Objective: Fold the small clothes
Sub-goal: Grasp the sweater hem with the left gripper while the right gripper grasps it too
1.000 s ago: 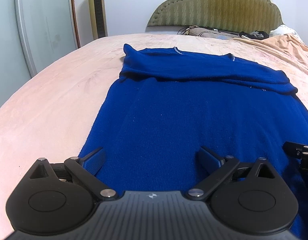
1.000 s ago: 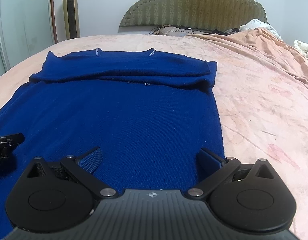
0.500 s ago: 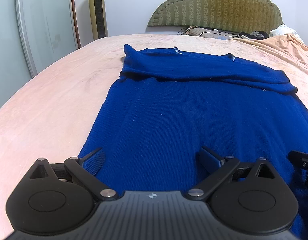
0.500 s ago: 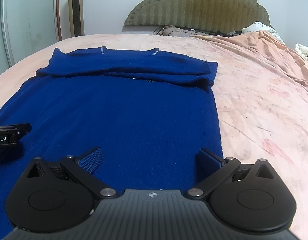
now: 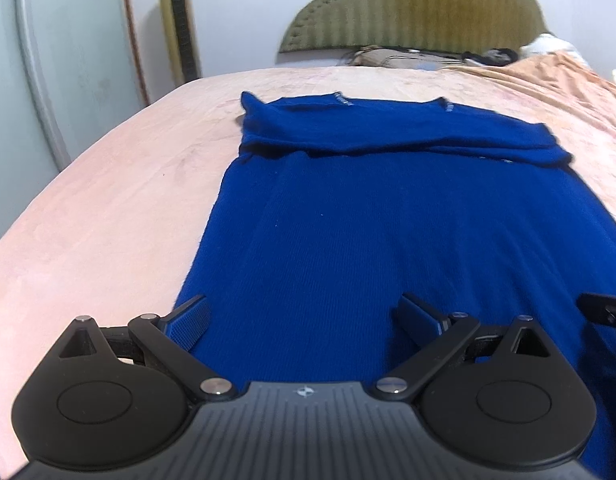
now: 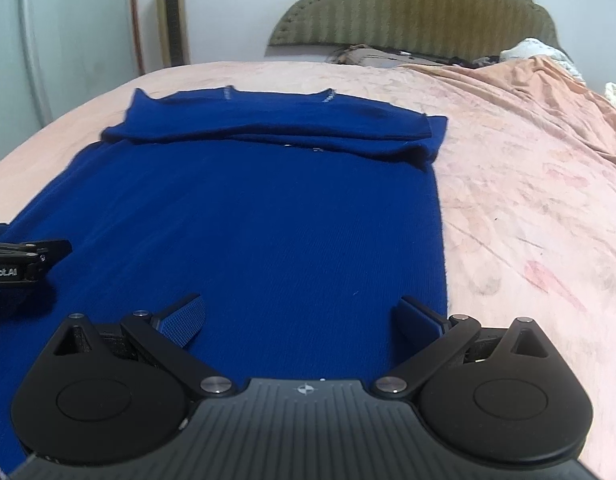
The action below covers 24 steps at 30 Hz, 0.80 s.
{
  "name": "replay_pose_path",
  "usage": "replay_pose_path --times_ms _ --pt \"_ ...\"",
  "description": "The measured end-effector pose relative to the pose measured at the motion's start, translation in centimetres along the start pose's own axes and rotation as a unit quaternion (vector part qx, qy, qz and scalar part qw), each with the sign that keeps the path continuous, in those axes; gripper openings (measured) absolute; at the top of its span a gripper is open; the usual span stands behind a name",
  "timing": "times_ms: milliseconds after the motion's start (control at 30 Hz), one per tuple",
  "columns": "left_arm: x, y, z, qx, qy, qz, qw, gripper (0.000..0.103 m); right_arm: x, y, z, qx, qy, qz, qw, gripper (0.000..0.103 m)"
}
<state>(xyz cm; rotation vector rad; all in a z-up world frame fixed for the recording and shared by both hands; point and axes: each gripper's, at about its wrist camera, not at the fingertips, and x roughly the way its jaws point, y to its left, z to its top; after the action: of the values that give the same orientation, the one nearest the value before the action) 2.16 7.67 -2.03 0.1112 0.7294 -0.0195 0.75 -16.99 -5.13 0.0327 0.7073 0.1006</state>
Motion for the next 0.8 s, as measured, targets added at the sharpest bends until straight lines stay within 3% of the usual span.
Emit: replay_pose_path --times_ms 167,333,500,600,733,800 --pt "-3.3 3.1 -1.1 0.006 -0.017 -0.026 0.9995 0.101 -1.9 -0.9 -0.9 0.004 0.0 0.05 0.999 0.103" --pt "-5.0 8.0 -2.5 -0.038 0.004 -0.06 0.9975 0.101 -4.0 -3.6 -1.8 0.042 0.013 0.082 0.996 0.103" --pt "-5.6 11.7 -4.0 -0.084 0.035 -0.126 0.9878 0.101 -6.4 -6.3 -2.4 0.045 0.03 0.07 0.996 0.103" --pt "-5.6 12.3 -5.0 -0.1 0.051 -0.169 0.9792 0.101 -7.1 -8.0 -2.9 0.064 0.046 0.076 0.994 0.103" --pt "-5.7 11.4 -5.3 -0.086 0.05 -0.187 0.9773 0.101 -7.3 -9.5 -3.9 0.091 0.067 0.1 0.989 0.103" --pt "-5.7 11.1 -5.3 -0.077 0.051 -0.202 0.9751 0.101 -7.6 -9.2 -4.3 0.074 0.07 0.105 0.989 0.103"
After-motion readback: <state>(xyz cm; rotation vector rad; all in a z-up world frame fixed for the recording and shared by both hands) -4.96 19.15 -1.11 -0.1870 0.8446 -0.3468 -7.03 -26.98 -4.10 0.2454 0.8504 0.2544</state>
